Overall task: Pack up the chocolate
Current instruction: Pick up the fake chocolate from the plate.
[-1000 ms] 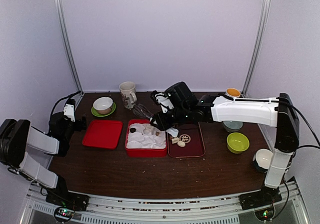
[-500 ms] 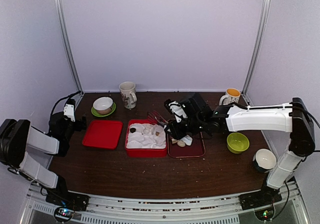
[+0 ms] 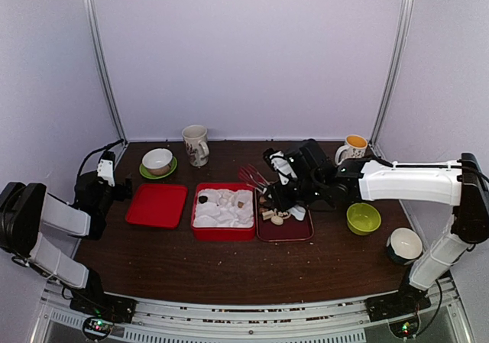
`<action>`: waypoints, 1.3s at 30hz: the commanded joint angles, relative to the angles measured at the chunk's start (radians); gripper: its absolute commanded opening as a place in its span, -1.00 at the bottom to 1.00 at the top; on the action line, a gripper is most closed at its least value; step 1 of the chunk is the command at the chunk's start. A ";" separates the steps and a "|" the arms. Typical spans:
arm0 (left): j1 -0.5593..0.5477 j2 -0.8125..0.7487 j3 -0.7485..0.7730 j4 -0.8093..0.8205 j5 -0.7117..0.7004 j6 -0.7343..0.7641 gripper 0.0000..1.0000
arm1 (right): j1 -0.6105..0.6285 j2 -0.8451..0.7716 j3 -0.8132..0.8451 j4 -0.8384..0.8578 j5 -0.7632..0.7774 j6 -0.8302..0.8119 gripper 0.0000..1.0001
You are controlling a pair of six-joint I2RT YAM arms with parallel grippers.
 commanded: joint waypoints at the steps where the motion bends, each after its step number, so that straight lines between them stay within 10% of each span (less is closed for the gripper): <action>1: 0.009 0.005 0.014 0.053 -0.005 -0.002 0.96 | -0.005 -0.085 -0.040 -0.017 0.037 0.038 -0.25; 39: 0.010 0.005 0.014 0.054 -0.005 -0.002 0.96 | -0.008 -0.231 -0.267 -0.219 0.035 0.083 -0.25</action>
